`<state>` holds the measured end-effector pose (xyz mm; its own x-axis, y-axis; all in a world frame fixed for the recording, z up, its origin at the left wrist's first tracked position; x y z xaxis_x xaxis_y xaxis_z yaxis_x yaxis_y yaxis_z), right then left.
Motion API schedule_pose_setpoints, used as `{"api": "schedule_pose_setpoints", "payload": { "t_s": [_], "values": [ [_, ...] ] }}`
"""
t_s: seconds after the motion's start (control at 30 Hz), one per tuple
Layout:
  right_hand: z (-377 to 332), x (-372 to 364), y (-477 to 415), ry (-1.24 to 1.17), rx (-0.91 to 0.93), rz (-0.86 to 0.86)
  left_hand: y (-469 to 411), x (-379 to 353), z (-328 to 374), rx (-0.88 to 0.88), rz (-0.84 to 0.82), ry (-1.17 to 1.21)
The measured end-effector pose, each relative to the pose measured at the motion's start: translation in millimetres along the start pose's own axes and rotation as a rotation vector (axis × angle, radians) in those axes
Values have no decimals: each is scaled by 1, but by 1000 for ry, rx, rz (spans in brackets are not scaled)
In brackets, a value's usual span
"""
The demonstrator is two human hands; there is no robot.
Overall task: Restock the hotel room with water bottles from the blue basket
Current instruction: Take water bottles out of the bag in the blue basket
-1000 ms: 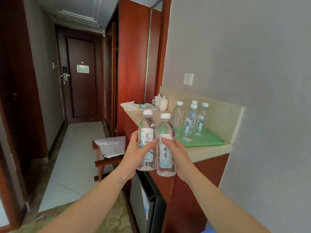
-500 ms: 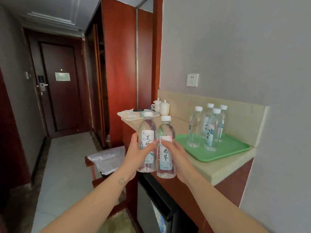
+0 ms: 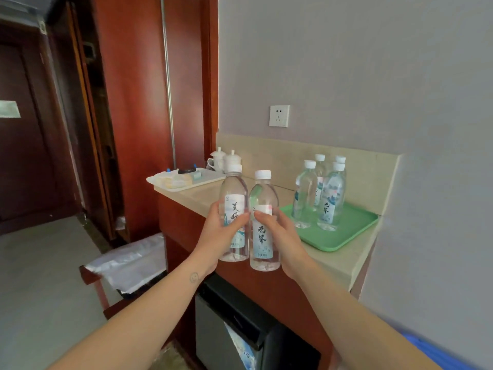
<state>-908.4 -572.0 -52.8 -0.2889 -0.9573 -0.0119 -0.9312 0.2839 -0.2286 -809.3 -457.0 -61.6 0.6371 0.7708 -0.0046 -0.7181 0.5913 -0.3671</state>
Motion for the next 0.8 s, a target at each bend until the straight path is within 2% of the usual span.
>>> {"api": "schedule_pose_setpoints", "payload": {
  "t_s": [0.27,0.57,0.8],
  "values": [
    [-8,44,-28,146,95,238,-68,-33,-15,-62,-163,81],
    [3,111,-42,196,182,492,-150,-42,-35,-154,-239,-36],
    [14,138,-42,270,141,601,-189,-61,-50,-143,-359,-80]
  ]
}}
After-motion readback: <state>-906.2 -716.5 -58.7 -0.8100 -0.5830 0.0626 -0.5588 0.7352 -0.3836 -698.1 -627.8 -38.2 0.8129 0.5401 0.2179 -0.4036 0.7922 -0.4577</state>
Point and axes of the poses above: each hand's wrist, its own y-axis away from the middle knuckle, its own x-axis out of the back of the hand, z = x × y, the point moved 3 cm from there along -y, towards the middle knuckle, and after that the axes turned 10 degrees about -z, right-handed, at the moved point
